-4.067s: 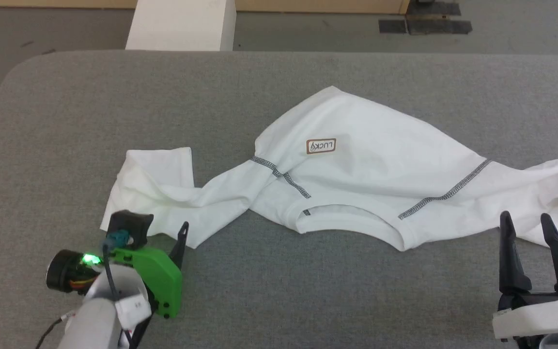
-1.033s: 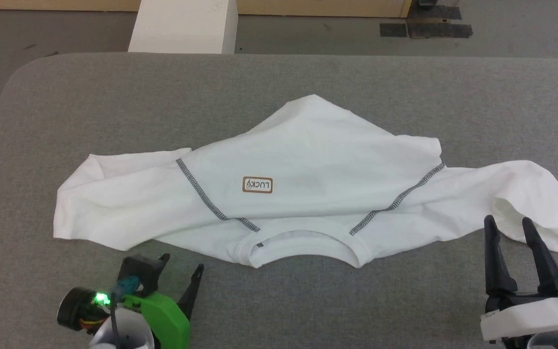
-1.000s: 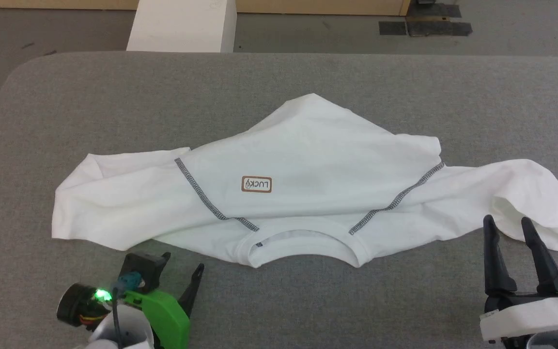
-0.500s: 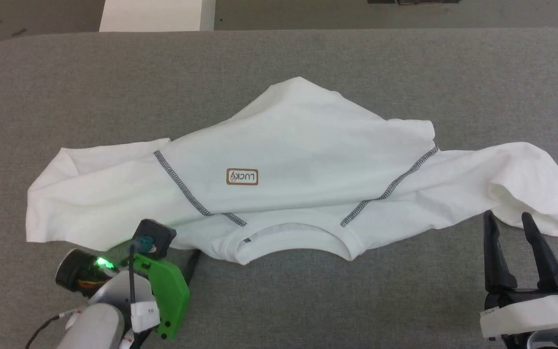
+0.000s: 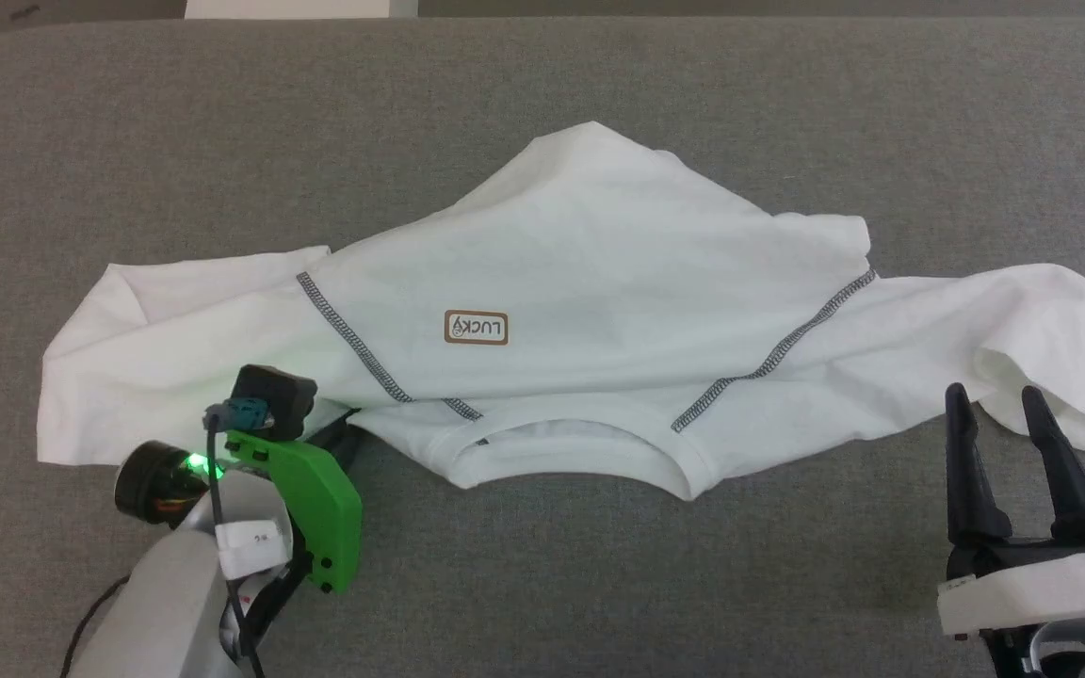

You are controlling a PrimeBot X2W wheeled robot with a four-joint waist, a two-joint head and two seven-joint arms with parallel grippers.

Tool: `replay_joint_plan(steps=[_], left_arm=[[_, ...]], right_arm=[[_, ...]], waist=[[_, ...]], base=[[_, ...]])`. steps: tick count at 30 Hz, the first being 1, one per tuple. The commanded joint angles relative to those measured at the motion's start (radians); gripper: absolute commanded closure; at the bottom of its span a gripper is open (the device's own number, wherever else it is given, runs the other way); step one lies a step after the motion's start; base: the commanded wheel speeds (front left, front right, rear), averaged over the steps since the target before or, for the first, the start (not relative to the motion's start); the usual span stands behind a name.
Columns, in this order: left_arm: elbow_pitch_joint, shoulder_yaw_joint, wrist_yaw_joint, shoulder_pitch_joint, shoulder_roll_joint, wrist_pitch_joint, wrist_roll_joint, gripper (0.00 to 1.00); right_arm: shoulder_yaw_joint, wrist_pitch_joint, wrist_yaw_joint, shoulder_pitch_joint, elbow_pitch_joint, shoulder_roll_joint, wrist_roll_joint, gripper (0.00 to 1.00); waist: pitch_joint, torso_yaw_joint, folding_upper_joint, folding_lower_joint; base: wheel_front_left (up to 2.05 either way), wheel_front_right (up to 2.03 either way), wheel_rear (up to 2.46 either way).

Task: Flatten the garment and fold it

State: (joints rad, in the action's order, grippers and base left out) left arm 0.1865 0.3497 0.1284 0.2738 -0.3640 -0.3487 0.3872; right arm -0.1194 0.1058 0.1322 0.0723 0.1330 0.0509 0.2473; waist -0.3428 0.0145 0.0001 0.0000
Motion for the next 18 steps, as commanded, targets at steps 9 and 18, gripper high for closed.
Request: replay_joint_plan(steps=[9,18], left_arm=[[-0.086,-0.044,-0.022,-0.114,0.064,0.134,0.086,1.0],[-0.259,-0.033,-0.072,-0.21,0.087,0.152,0.086,1.0]], right_arm=[[-0.001,-0.013,-0.002,-0.012,-0.013,-0.001,-0.013,0.0],[0.014,-0.312,-0.002,-0.032,0.005,-0.001,-0.097,0.0]], waist=[[0.047,-0.017,-0.0001,0.0],[0.049,-0.049,-0.0001,0.0]], base=[[0.0,0.0,0.0],[0.0,0.0,0.0]])
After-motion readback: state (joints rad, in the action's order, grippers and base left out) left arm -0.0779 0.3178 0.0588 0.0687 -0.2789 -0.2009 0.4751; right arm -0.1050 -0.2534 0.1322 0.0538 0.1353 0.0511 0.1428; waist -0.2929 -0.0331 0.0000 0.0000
